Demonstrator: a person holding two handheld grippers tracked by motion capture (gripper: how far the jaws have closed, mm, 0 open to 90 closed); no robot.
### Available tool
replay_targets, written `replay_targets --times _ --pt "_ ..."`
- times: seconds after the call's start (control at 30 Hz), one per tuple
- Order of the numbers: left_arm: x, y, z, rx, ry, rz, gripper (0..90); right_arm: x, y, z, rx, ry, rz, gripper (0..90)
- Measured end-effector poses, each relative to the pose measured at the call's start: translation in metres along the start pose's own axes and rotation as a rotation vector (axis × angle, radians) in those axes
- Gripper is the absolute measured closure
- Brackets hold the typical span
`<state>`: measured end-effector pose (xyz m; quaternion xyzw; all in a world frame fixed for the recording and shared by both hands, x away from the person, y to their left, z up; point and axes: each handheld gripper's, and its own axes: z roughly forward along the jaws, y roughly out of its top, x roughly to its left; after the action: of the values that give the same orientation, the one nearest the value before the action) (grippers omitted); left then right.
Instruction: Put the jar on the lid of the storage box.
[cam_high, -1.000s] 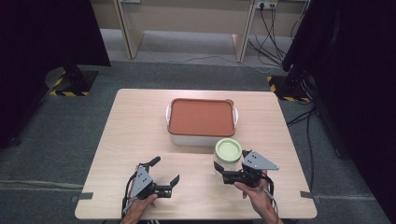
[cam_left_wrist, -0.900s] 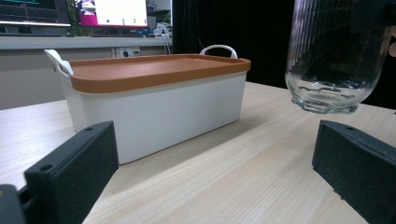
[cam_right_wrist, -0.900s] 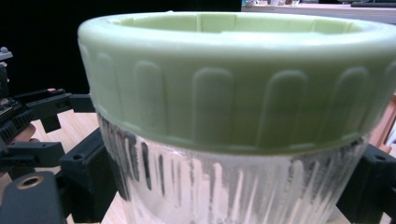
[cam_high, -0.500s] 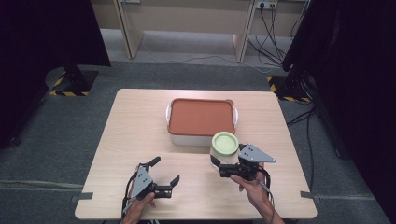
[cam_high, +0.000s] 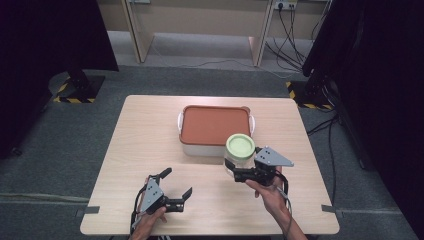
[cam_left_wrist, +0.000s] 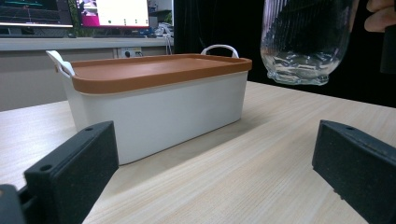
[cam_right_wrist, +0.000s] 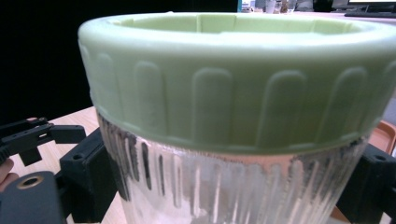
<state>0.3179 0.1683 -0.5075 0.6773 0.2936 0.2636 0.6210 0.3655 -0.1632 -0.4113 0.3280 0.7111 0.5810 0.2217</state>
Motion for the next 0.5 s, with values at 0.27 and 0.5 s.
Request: replay_targets --times 0.27,0.5 --pt "0.000 0.000 0.000 0.001 0.000 0.001 0.0 -0.003 0.007 0.007 0.006 -0.009 -0.004 11.6" --pt "0.000 0.000 0.000 0.001 0.000 0.002 0.0 -0.006 0.015 0.015 0.005 -0.016 -0.003 11.6"
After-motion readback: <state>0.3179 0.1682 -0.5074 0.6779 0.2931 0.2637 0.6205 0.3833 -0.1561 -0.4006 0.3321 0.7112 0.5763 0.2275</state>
